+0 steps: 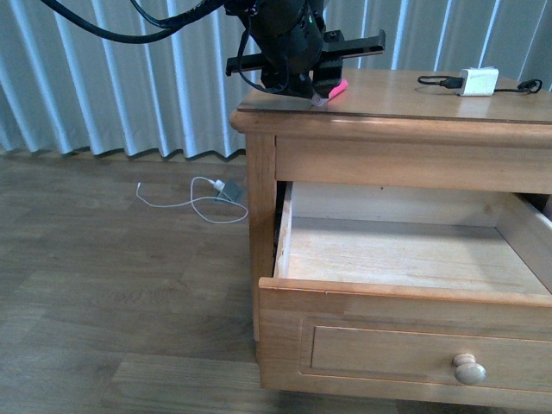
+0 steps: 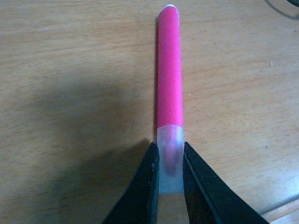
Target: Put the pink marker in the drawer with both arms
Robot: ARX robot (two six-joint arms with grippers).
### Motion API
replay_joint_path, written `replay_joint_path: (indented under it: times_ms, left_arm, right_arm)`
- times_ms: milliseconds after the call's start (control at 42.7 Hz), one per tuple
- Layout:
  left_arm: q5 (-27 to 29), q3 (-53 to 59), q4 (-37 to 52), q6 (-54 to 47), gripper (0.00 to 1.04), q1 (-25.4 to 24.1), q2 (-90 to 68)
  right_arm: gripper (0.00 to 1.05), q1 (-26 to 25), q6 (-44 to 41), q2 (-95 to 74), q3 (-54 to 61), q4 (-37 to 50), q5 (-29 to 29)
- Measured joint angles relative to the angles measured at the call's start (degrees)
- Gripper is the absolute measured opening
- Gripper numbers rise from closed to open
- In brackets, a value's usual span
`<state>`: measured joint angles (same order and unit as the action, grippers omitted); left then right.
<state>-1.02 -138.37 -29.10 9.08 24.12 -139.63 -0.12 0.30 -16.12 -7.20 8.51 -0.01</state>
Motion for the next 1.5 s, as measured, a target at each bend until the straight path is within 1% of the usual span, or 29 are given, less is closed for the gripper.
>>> replay_joint_path:
  times_ms: [351, 492, 585, 726, 820, 937, 1054, 1101, 1218, 1335, 1499]
  left_arm:
    - [-0.2, 2.5, 1.8, 0.0, 0.12, 0.0, 1.3]
    - [-1.4, 9.3, 6.1, 0.0, 0.12, -0.1, 4.5]
    - [-2.9, 16.5, 12.2, -1.5, 0.12, -0.1, 8.2]
    - [-4.6, 24.0, 16.7, -3.1, 0.12, -0.4, 12.6]
    - [-8.2, 30.9, 20.8, -4.3, 0.12, -0.6, 17.8]
    - [-14.6, 45.1, 26.9, -7.7, 0.12, -0.5, 28.4]
    - [-20.0, 53.8, 28.4, -12.0, 0.12, 0.8, 36.0]
    - [-21.2, 56.5, 28.4, -13.8, 0.11, 1.6, 37.7]
    - [-24.4, 58.7, 27.0, -18.1, 0.11, 3.6, 37.8]
    - [-24.1, 59.1, 26.5, -19.8, 0.11, 4.4, 35.6]
    - [-20.5, 56.9, 25.7, -20.9, 0.11, 5.4, 27.8]
  right_arm:
    - [0.96, 0.0, 0.0, 0.0, 0.0, 0.0, 0.0]
    - [0.96, 0.0, 0.0, 0.0, 0.0, 0.0, 0.0]
    - [0.96, 0.0, 0.0, 0.0, 0.0, 0.0, 0.0]
    - [0.96, 0.0, 0.0, 0.0, 0.0, 0.0, 0.0]
    - [0.96, 0.0, 0.0, 0.0, 0.0, 0.0, 0.0]
    - [0.96, 0.0, 0.0, 0.0, 0.0, 0.0, 0.0]
    - [0.96, 0.0, 0.0, 0.0, 0.0, 0.0, 0.0]
    - [0.96, 0.0, 0.0, 0.0, 0.0, 0.0, 0.0]
    - [0.96, 0.0, 0.0, 0.0, 0.0, 0.0, 0.0]
    - [0.96, 0.0, 0.0, 0.0, 0.0, 0.0, 0.0]
    - [0.96, 0.0, 0.0, 0.0, 0.0, 0.0, 0.0]
